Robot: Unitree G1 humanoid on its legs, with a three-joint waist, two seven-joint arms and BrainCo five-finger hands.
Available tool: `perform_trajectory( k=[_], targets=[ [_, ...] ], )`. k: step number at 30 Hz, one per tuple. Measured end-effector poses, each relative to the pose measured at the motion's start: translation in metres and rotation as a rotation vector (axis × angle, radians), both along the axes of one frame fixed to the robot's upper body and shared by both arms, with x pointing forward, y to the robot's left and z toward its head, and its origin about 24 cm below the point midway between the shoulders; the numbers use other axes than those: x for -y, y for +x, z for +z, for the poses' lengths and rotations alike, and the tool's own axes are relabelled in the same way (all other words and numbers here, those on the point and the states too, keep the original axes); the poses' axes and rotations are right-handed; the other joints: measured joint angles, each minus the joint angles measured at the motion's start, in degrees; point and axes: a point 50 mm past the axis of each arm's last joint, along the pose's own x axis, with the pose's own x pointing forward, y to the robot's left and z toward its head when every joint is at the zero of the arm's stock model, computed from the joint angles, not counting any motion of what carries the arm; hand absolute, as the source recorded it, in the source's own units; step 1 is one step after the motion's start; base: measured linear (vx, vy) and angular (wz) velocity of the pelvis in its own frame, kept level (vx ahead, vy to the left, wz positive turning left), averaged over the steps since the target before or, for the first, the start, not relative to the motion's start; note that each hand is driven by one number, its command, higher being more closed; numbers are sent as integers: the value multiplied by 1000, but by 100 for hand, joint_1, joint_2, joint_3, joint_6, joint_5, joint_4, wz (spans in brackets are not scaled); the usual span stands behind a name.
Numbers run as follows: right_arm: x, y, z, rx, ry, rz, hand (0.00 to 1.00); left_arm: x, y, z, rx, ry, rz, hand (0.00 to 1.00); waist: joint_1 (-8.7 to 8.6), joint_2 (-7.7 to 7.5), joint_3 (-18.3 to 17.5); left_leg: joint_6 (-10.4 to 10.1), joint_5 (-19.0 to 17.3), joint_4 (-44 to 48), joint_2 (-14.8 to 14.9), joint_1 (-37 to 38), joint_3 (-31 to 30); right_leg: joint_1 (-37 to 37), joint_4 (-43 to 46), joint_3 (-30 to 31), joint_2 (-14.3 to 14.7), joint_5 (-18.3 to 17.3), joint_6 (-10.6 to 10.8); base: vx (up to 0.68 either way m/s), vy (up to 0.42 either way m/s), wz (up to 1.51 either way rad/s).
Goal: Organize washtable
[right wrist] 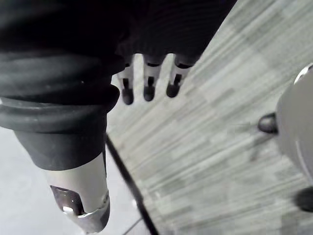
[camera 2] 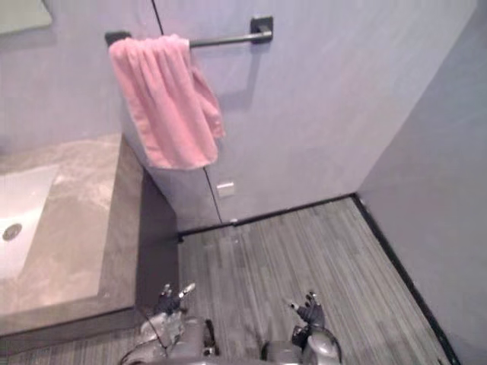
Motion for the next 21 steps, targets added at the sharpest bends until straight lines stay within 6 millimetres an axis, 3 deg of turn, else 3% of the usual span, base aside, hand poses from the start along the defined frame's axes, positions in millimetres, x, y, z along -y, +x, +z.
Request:
perform_trajectory(
  k=[1,2,3,4,6,8,10,11,13,17,20,21],
  targets=[
    [0,-1,0,-3,0,0,0,1,0,0,1,1,-7,0,3,4,-1,-21,43,-558,-61,11,146,101,-55,-20,-32,-56,43,315,86,17],
    [2,-2,-2,-14,-7,2,0,4,-2,-1,-3,4,-32,0,21,95,-49,-161,260,-1689,-153,62,322,246,-160,-27,2,-152,146,267,98,9],
    [4,-5,-3,-29,-11,4,0,5,-2,-1,-4,7,-44,0,36,148,-64,-50,527,-1955,-166,33,346,309,-205,-5,46,-196,196,387,178,-15],
    [0,-3,-5,-48,-4,20,0,3,-2,-1,-4,14,-50,0,111,77,-104,264,977,-2030,-256,129,384,401,-230,107,-42,-307,319,452,233,-34],
    [-6,-12,-10,-79,12,26,0,-3,-4,-2,-15,25,-39,0,155,-197,-296,551,951,-2203,-662,204,391,413,-119,258,-391,-428,510,498,208,-27],
    [-6,-15,-11,-90,1,52,0,-4,-6,-3,-25,30,-39,0,141,-285,-314,788,835,-2381,-923,556,396,-132,1367,717,-596,-366,660,609,227,7],
    [-4,-14,-10,-85,-11,63,0,-7,-6,-4,-37,34,-40,0,106,-361,-288,824,671,-2560,-1118,1010,193,-715,3046,913,-705,-127,1119,502,208,56],
    [-4,-14,-10,-81,-13,65,0,-8,-8,-6,-51,37,-43,0,83,-388,-288,825,568,-2651,-1206,1356,20,-874,3543,950,-723,-284,1159,442,130,77],
    [-4,-14,-9,-75,-17,69,0,-5,-11,-7,-61,27,-40,0,10,-345,-262,817,545,-2869,-1243,1808,-236,-1114,3586,819,-714,-478,1094,396,47,87],
    [-6,-10,-7,-53,-14,69,0,-5,-13,-9,-73,22,-26,0,-13,-354,-261,670,363,-3050,-1099,2177,-739,-1764,2491,938,-502,-549,998,300,-61,72],
    [-6,-11,-7,-53,-13,65,0,-9,-15,-10,-79,21,0,0,-21,-390,-269,446,176,-2964,-1042,2301,-983,-1920,1503,1087,-413,-124,669,275,-193,59],
    [-7,-15,-8,-63,-10,64,0,-10,-15,-10,-78,22,2,0,-5,-479,-312,347,3,-2836,-1087,2303,-1070,-1895,1209,1119,-460,360,540,325,-318,59]
  ],
)
